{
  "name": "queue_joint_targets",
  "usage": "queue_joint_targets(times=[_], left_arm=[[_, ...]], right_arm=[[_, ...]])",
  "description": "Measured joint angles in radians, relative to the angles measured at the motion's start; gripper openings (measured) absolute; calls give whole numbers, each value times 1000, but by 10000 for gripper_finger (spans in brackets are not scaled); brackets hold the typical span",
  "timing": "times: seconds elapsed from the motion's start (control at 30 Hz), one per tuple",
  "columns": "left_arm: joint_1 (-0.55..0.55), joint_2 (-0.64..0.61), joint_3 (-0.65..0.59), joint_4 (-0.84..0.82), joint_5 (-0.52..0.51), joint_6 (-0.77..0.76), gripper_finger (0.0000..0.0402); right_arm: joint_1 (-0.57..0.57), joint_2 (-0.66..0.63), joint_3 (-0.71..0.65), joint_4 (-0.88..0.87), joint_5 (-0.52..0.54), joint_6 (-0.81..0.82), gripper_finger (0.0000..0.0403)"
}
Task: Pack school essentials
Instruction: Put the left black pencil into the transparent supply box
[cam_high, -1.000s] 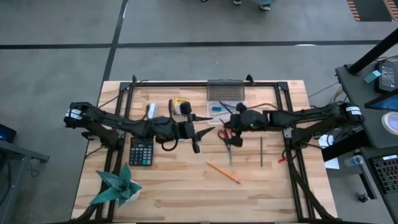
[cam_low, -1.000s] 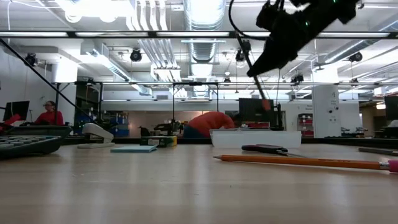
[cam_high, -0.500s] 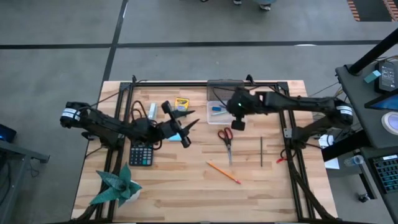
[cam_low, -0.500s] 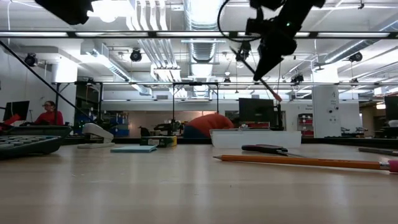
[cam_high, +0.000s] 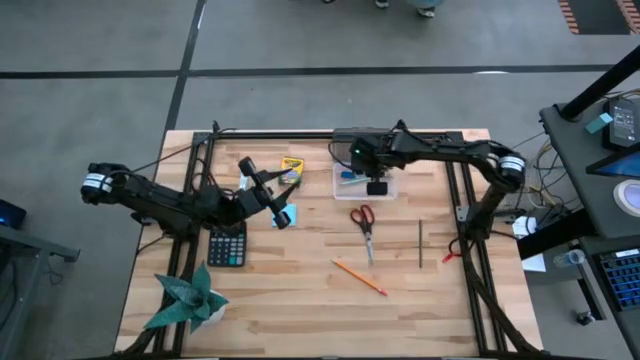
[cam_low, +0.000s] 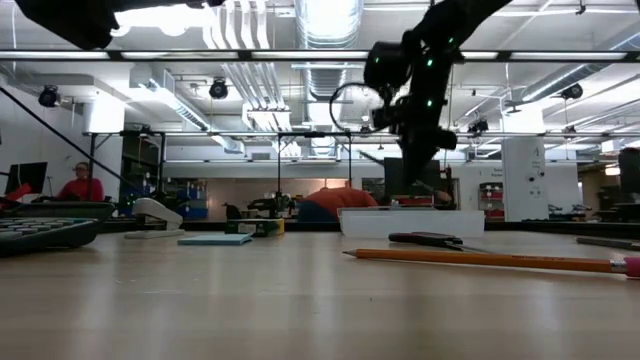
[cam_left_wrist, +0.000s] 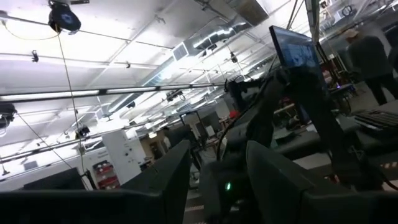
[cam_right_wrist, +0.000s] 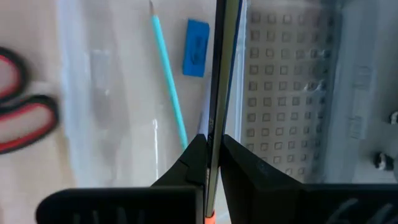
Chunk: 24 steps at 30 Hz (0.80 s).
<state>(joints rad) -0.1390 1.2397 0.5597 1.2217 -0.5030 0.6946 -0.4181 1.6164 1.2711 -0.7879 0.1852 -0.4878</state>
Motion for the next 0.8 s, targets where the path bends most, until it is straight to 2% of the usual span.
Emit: queue_joint_targets(times=[0.33, 0.8], left_arm=[[0, -40, -32, -2, 0, 1, 141], [0, -40, -32, 1, 1, 2, 141]], right_arm=[[-35, 135, 66, -28, 0, -64, 18], [-34, 174, 75, -51, 0, -56, 38]])
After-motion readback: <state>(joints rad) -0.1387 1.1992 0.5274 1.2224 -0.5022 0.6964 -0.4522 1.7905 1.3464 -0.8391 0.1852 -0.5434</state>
